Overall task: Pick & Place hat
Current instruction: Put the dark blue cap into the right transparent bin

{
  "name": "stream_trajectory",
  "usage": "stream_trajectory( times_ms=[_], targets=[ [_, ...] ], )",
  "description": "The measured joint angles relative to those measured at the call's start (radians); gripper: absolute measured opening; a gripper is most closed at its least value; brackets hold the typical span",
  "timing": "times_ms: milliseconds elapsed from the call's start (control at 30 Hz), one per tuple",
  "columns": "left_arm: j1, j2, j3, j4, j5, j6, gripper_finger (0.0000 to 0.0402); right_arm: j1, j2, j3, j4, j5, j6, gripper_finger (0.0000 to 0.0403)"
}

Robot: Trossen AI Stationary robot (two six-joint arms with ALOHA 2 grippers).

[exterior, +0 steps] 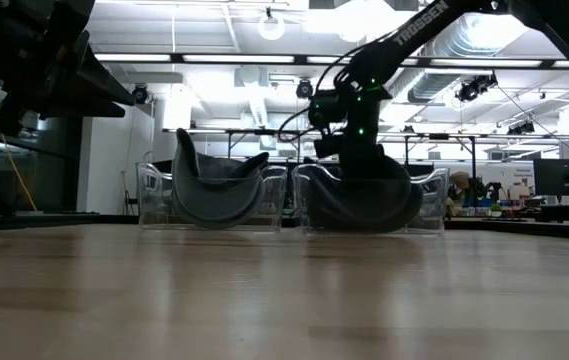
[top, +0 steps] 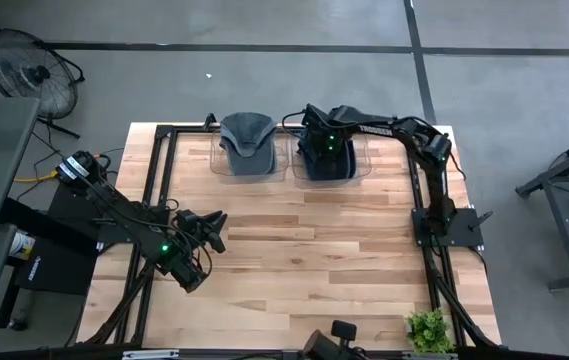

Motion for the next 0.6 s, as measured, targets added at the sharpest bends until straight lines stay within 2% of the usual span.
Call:
stream_trajectory(
  times_ms=[600],
  targets=[
    [0.000, 0.000, 0.000, 0.001, 0.000, 0.001, 0.0099, 0.005, -0.195, 0.001, -0.034, 0.017, 0.076, 0.0000]
  ],
)
